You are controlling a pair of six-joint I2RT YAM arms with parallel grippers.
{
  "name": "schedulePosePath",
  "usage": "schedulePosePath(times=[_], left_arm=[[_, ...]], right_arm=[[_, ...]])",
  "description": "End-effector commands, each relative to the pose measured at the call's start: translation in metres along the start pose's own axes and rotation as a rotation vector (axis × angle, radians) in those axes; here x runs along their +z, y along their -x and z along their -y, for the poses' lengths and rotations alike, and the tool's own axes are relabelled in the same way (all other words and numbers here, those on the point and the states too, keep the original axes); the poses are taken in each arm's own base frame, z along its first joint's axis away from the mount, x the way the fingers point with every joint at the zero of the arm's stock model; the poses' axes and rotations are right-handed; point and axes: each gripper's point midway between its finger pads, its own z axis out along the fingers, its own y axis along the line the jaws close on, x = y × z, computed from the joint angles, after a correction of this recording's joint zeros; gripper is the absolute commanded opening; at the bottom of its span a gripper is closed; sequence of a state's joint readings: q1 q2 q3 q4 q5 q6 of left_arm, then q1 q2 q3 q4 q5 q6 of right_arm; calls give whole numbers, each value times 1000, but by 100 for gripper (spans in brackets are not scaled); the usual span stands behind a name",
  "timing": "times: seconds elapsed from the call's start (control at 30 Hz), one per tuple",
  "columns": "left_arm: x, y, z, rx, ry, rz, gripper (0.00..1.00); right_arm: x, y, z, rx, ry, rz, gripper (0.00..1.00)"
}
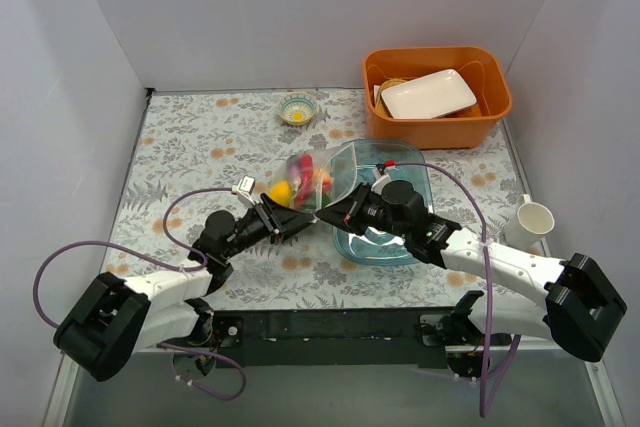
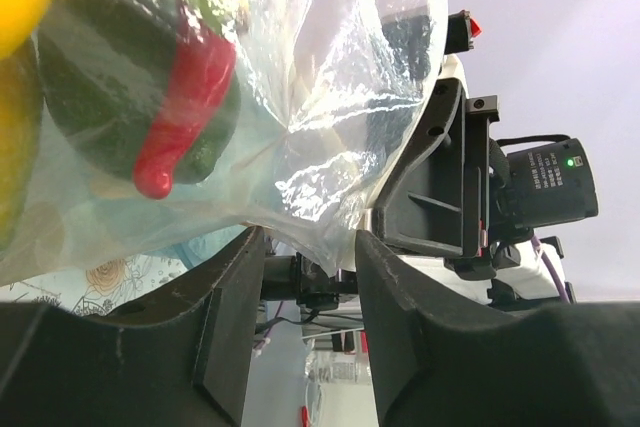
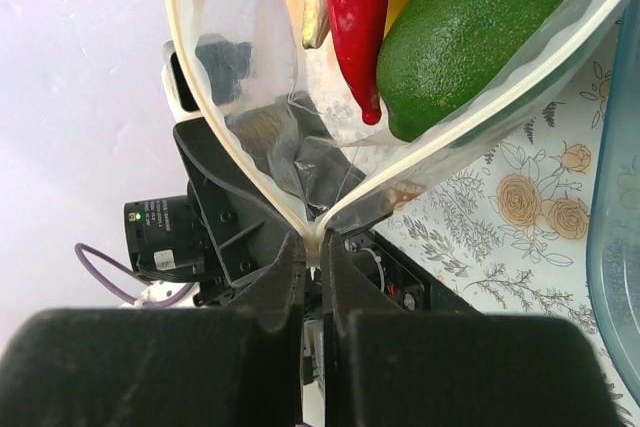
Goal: Place the food in the zip-top bag and seal the zipper
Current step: Zip the zipper food storage bag at the center of the board.
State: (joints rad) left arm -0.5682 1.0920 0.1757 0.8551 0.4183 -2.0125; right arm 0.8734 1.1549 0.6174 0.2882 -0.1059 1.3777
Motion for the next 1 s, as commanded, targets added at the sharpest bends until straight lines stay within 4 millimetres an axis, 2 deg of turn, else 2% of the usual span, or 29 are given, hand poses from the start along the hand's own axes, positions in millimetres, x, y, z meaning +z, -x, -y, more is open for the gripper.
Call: schedulePosePath(times=[0.0, 0.13, 0.23, 0.43, 0.47, 0.5, 0.6, 0.97], left_arm=[[5, 8, 37, -271, -86, 8, 40], [8, 12, 40, -264, -88, 19, 40], [9, 13, 39, -265, -84, 22, 34], [11, 13, 39, -267, -81, 16, 14], [12, 13, 39, -265, -81, 14, 9], [12, 12, 38, -267, -73, 11, 0], [12, 9, 35, -265, -54, -3, 0], [-3, -6, 18, -253, 29, -45, 0]], right_arm=[[0, -1, -12, -3, 54, 2, 2], [0, -3, -8, 0, 41, -12, 2], [-1, -4, -7, 0, 42, -15, 2], [-2, -7, -2, -10, 9, -33, 2], [-3, -8, -2, -10, 8, -38, 2], [-3, -8, -1, -12, 6, -37, 2], [-5, -5, -3, -31, 4, -22, 2], [-2, 25, -12, -83, -10, 88, 3]])
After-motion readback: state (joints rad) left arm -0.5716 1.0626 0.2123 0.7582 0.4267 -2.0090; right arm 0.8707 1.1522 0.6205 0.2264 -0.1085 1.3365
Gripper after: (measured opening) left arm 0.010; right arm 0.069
